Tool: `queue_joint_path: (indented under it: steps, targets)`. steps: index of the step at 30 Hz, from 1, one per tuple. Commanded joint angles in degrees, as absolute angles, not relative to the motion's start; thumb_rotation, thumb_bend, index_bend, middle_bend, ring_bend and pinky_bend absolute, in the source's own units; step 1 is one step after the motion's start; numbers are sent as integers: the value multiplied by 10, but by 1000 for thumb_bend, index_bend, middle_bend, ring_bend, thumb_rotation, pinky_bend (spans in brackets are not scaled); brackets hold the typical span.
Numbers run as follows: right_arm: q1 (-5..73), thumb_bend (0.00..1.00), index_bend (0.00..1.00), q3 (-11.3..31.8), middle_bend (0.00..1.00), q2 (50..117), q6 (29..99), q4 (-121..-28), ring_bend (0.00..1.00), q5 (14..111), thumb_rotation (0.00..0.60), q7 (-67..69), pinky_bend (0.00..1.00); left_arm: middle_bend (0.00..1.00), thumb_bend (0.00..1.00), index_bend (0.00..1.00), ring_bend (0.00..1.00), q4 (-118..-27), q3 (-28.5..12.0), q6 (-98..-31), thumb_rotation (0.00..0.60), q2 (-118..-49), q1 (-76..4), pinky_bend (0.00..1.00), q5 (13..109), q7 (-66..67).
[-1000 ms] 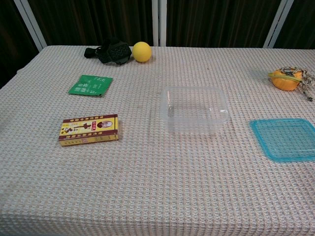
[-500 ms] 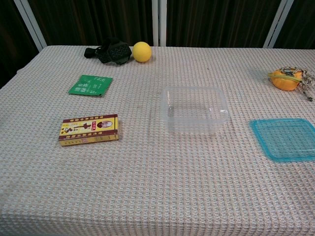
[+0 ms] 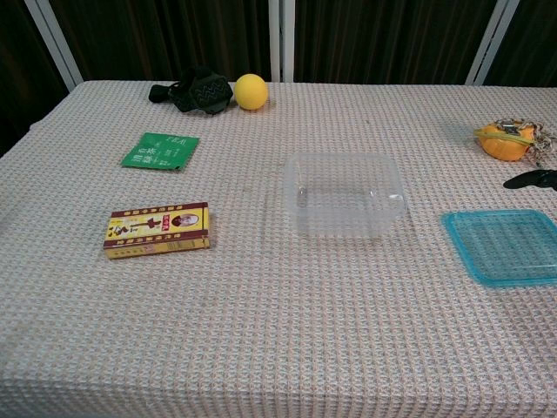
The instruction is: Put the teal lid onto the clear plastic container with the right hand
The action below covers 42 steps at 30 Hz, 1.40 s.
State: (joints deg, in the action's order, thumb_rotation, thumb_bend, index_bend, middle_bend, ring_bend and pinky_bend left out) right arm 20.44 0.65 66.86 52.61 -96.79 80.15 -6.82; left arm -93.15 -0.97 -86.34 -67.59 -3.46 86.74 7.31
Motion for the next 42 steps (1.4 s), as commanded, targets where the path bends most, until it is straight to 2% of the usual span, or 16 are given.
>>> queue_joint_path:
  steps: [1,10,29,36,42]
  targets:
    - [223,0,0,13,49,687,511,-944,0,788,600,-83,0,57,0,101,0,-935,-10,-863,600,-674,-35,0,867,76]
    - [249,0,0,14,92,716,484,-904,0,778,600,-69,0,57,0,101,0,-949,-11,-865,600,-668,-34,0,866,88]
    - [261,0,1,3,143,737,486,-868,0,779,600,-35,0,57,0,101,0,-953,-11,-860,600,-666,-36,0,863,91]
    - [256,26,161,2,307,740,511,-865,0,788,600,-33,0,57,0,101,0,-951,-11,-860,600,-666,-35,0,863,88]
    - [240,26,234,6,354,699,558,-908,0,804,600,-15,0,57,0,101,0,-951,-10,-862,600,-664,-34,0,865,85]
